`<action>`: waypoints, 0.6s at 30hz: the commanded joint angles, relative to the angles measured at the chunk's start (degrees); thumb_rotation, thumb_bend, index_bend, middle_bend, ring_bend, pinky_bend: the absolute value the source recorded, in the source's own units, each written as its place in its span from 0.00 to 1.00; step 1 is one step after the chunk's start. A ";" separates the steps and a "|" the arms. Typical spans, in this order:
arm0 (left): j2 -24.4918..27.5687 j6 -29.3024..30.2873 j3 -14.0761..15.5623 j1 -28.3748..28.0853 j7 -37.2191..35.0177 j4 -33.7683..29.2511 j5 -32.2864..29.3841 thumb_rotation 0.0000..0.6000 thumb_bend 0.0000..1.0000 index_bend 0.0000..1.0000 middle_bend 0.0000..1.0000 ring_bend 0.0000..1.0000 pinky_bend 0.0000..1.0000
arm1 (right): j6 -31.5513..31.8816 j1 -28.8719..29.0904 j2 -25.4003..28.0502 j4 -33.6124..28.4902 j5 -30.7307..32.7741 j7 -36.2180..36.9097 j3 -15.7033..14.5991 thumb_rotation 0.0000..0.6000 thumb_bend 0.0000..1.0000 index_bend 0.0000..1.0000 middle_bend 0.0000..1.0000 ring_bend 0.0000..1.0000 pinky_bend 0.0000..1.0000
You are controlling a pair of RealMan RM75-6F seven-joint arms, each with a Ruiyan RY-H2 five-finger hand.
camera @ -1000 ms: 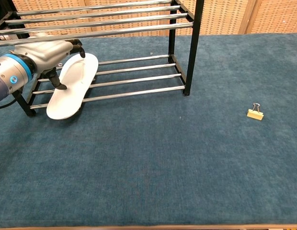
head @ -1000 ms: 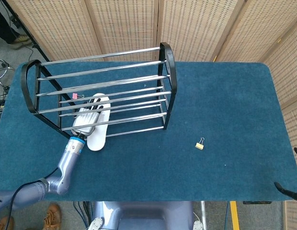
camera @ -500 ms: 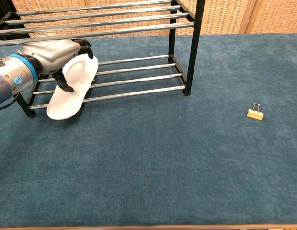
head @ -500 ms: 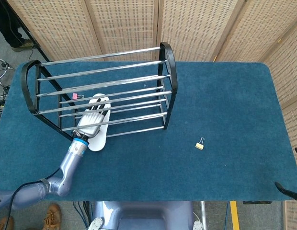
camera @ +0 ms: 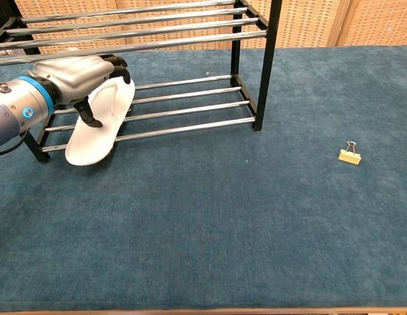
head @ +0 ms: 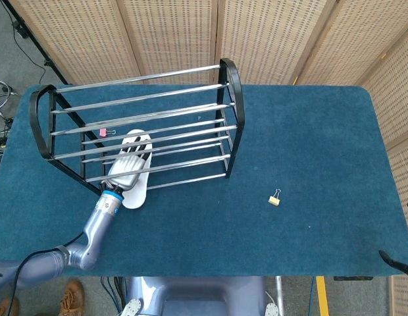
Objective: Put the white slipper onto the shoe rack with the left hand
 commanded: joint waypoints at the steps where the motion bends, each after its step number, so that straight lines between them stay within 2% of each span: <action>1: -0.39 0.03 0.13 0.00 -0.12 0.28 0.09 1.00 0.07 0.23 0.09 0.02 0.22 | 0.02 -0.02 0.00 -0.02 0.00 -0.02 -0.01 1.00 0.00 0.00 0.00 0.00 0.00; 18: -1.06 1.42 1.74 0.15 -0.01 -0.35 3.47 1.00 0.07 0.23 0.09 0.02 0.22 | 0.06 -0.02 -0.03 -0.09 0.02 -0.22 -0.01 1.00 0.00 0.00 0.00 0.00 0.00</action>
